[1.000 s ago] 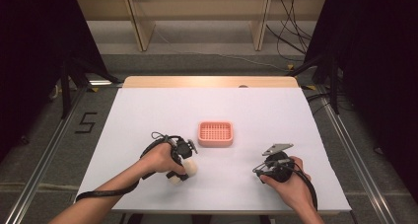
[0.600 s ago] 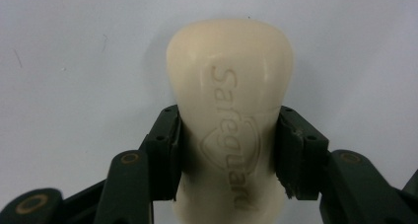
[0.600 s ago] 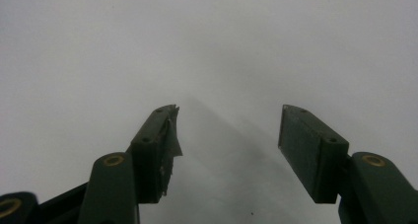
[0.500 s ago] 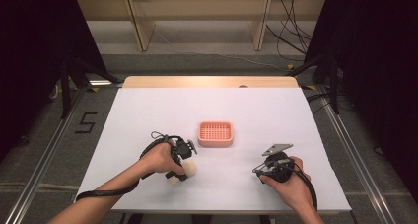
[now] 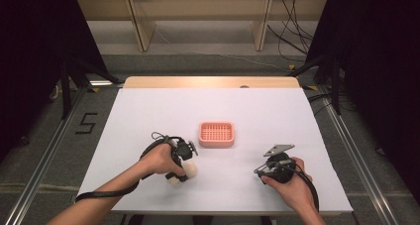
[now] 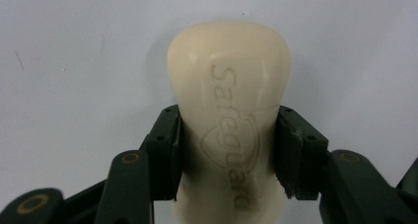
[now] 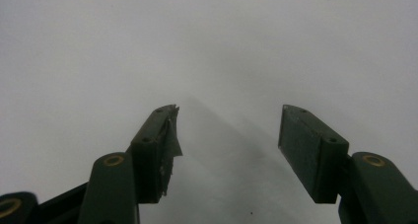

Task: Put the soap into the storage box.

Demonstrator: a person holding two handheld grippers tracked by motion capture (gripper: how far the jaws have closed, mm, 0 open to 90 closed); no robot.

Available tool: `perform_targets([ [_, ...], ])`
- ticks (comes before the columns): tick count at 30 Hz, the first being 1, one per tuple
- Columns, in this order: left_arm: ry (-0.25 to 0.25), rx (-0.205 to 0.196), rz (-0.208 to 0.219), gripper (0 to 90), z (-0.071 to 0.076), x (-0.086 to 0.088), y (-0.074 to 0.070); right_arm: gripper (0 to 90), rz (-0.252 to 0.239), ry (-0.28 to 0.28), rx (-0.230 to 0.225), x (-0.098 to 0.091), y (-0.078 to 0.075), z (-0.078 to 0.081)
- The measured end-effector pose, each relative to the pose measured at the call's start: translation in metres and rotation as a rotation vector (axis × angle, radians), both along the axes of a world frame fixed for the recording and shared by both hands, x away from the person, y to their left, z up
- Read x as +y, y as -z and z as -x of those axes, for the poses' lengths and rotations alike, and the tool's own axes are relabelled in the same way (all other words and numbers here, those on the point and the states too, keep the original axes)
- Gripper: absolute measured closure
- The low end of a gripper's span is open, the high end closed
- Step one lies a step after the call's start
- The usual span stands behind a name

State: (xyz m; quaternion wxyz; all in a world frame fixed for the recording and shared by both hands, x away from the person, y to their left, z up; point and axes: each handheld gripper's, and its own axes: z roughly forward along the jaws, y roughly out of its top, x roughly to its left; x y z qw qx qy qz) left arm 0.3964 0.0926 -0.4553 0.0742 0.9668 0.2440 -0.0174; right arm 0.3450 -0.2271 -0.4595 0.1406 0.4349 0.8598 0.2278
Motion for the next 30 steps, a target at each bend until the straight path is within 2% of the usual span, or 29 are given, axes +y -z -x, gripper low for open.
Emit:
perform_targets([
  [7,0.011,-0.008,0.000,49.2,0.000,0.001,-0.002,40.8,0.000,0.000,0.001,0.000,0.000,0.000],
  [12,0.043,-0.020,0.000,49.2,0.000,0.001,-0.005,40.8,-0.001,0.005,-0.003,0.000,0.000,0.000],
  [15,0.080,-0.037,0.009,49.3,-0.001,0.000,-0.006,40.8,-0.001,0.000,-0.017,-0.001,0.000,-0.001],
  [20,0.091,-0.037,0.005,49.2,-0.001,-0.001,-0.006,40.8,-0.002,0.004,-0.021,-0.001,-0.001,0.000],
  [30,0.130,-0.064,0.008,49.3,-0.006,-0.002,-0.014,40.8,-0.004,0.002,-0.034,-0.002,-0.001,0.000],
])
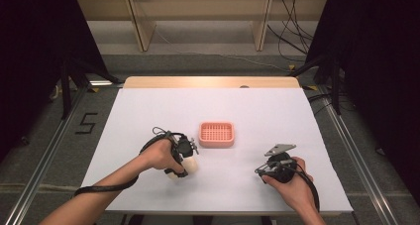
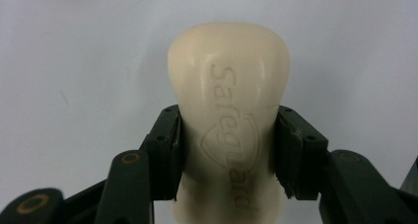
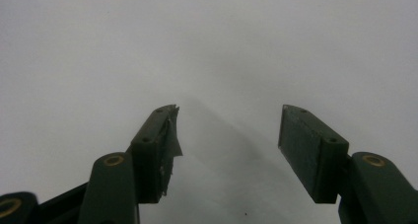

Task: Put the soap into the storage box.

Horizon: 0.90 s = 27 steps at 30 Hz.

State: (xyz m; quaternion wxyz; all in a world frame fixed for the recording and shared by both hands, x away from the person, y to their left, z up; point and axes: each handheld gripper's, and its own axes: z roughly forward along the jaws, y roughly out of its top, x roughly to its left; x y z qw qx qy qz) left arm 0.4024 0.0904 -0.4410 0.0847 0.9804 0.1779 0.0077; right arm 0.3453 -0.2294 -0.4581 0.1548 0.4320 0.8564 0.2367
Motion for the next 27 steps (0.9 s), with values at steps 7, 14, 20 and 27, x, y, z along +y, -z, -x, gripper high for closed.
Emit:
perform_targets([
  [7,0.020,-0.023,0.008,49.3,-0.006,-0.001,-0.006,40.8,-0.003,0.009,0.000,-0.001,0.000,0.001],
  [14,0.017,-0.038,0.018,49.3,-0.011,-0.002,-0.012,40.8,-0.001,0.012,-0.010,-0.003,0.000,0.002],
  [20,-0.001,-0.061,0.047,49.3,-0.015,-0.005,-0.015,40.8,0.002,0.008,-0.015,-0.004,-0.001,0.002],
  [27,-0.003,-0.105,0.084,49.3,-0.019,-0.010,-0.018,40.7,0.002,0.017,-0.017,-0.005,0.000,0.004],
])
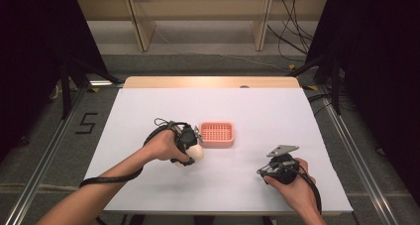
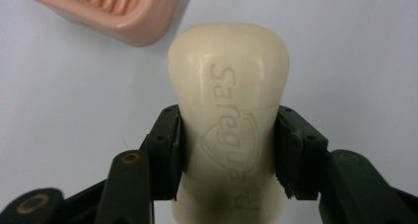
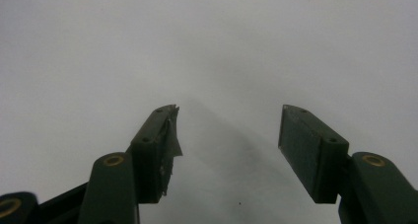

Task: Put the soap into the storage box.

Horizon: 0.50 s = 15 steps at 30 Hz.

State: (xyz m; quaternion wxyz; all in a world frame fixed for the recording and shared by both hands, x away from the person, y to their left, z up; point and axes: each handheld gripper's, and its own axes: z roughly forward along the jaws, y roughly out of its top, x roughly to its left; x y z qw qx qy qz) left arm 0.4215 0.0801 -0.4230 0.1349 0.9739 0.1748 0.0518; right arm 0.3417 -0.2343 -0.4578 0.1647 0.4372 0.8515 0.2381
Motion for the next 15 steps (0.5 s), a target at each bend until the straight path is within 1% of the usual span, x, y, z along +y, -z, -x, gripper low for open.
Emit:
perform_targets([
  [2,-0.002,-0.003,0.006,49.3,-0.0005,-0.0005,-0.0001,40.8,0.000,0.001,0.000,-0.0001,0.0001,0.0002],
  [3,-0.002,-0.012,0.009,49.3,-0.0015,-0.0013,-0.0004,40.8,0.006,-0.009,-0.006,-0.0008,0.0006,-0.0002],
  [6,-0.001,-0.023,0.016,49.3,-0.0030,-0.0025,-0.0009,40.7,0.000,-0.001,0.002,-0.0005,-0.0003,0.0003],
  [7,0.000,-0.020,0.013,49.3,-0.0038,-0.0029,-0.0015,40.7,-0.003,0.002,0.004,-0.0002,-0.0003,0.0007],
  [9,0.008,-0.029,0.012,49.3,-0.0053,-0.0034,-0.0019,40.8,0.000,0.000,0.000,-0.0003,-0.0004,0.0006],
  [11,0.001,-0.029,0.018,49.3,-0.0056,-0.0040,-0.0019,40.8,-0.001,-0.001,0.001,-0.0005,-0.0005,0.0006],
  [12,0.009,-0.036,0.018,49.3,-0.0079,-0.0047,-0.0026,40.8,0.000,0.002,-0.004,-0.0006,-0.0009,0.0007],
  [13,0.002,-0.039,0.023,49.3,-0.0078,-0.0054,-0.0029,40.7,-0.002,0.001,-0.004,-0.0006,-0.0011,0.0008],
  [14,-0.009,-0.019,0.022,49.3,-0.0074,-0.0061,-0.0038,40.8,-0.003,0.002,-0.007,-0.0006,-0.0012,0.0009],
  [15,-0.013,-0.018,0.023,49.3,-0.0076,-0.0068,-0.0041,40.8,-0.004,0.006,-0.009,-0.0005,-0.0016,0.0011],
])
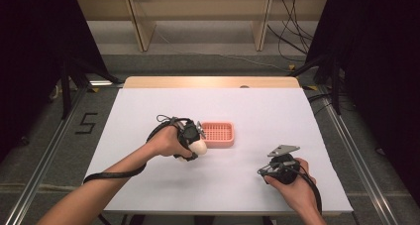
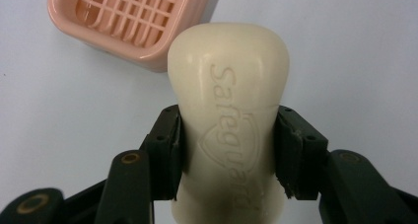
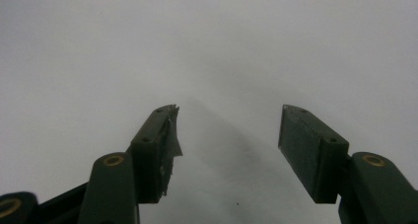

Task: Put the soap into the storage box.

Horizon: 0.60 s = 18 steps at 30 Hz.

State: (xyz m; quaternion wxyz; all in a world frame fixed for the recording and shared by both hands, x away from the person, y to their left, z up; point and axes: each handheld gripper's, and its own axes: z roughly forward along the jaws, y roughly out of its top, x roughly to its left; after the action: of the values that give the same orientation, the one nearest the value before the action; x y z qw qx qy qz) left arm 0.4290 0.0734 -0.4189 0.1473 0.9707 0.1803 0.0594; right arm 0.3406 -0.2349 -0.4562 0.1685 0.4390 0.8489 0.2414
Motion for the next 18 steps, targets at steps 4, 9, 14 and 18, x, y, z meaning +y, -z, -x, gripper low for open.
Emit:
perform_targets([
  [4,-0.007,-0.002,0.012,49.3,-0.001,-0.002,-0.001,40.8,-0.005,0.004,-0.002,0.000,-0.001,0.000],
  [9,0.037,-0.065,0.035,49.3,-0.006,-0.006,-0.001,40.8,-0.010,0.012,-0.012,-0.001,-0.001,0.001],
  [14,0.041,-0.067,0.041,49.4,-0.008,-0.008,-0.003,40.8,-0.005,0.011,-0.009,-0.002,-0.001,0.002],
  [18,0.035,-0.075,0.050,49.3,-0.010,-0.009,-0.004,40.8,-0.009,0.014,-0.007,-0.002,-0.001,0.002],
])
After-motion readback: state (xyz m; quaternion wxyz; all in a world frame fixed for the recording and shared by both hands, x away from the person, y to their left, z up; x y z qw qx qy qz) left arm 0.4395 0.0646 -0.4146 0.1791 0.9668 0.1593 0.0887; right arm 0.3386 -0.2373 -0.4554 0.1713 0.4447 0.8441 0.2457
